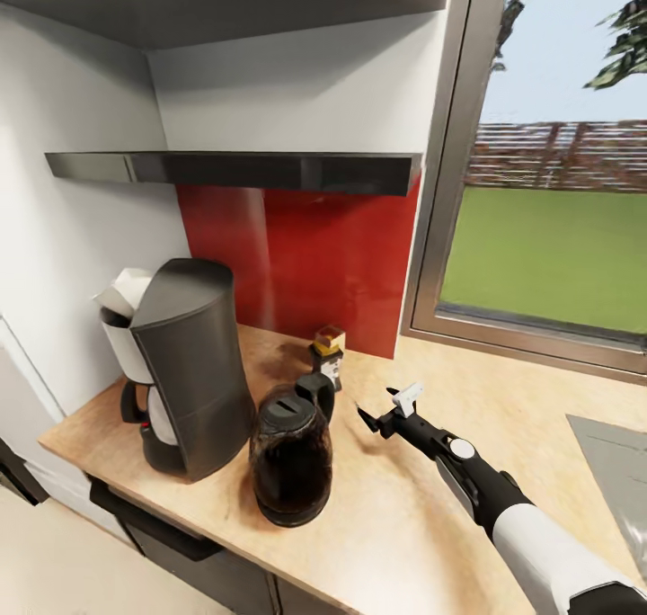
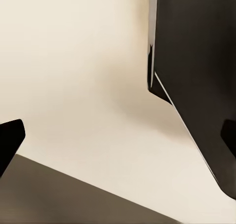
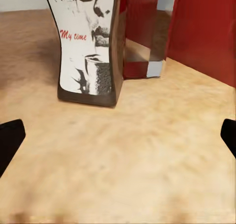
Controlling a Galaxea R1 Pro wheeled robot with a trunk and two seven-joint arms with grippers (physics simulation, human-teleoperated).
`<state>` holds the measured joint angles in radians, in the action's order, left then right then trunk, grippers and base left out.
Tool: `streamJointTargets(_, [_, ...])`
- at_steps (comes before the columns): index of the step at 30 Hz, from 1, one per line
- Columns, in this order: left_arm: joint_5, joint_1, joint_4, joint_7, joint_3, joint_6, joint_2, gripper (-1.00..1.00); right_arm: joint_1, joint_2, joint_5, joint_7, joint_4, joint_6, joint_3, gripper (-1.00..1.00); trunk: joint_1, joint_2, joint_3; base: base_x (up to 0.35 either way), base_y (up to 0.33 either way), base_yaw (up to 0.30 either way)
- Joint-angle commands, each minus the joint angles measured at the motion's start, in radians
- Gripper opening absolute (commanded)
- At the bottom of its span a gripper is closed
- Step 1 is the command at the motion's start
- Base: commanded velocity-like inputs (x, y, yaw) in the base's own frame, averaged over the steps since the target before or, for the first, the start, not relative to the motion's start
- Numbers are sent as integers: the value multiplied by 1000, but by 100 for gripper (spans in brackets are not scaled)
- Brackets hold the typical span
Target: Set up a coffee station on the kitchen countertop: keep the coffee maker on the countertop, move the bottle of coffee from the kitchen shelf to the counter next to the coffee maker, place a paper coffee filter on top of the coffee maker, put the saucer next to the coffee maker with the coffee cup on the saucer, and place the electric kettle next to the coffee maker.
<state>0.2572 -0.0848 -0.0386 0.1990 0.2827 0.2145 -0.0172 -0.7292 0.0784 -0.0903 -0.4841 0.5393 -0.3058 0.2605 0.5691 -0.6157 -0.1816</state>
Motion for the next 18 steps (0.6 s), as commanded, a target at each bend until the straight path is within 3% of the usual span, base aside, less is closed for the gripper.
streamJointTargets(1, [8, 0, -1, 2, 9, 5, 0, 100, -1, 1, -9, -1, -1, -3, 6, 100, 0, -1, -1, -315, -48, 0])
streamJointTargets(11, [10, 2, -1, 2, 10, 6, 0, 100, -1, 1, -9, 1, -2, -3, 6, 100, 0, -1, -1, -335, -6, 0])
streamJointTargets(18, [11, 4, -1, 2, 10, 6, 0, 100, -1, 1, -9, 2, -2, -3, 6, 100, 0, -1, -1, -338, 100, 0])
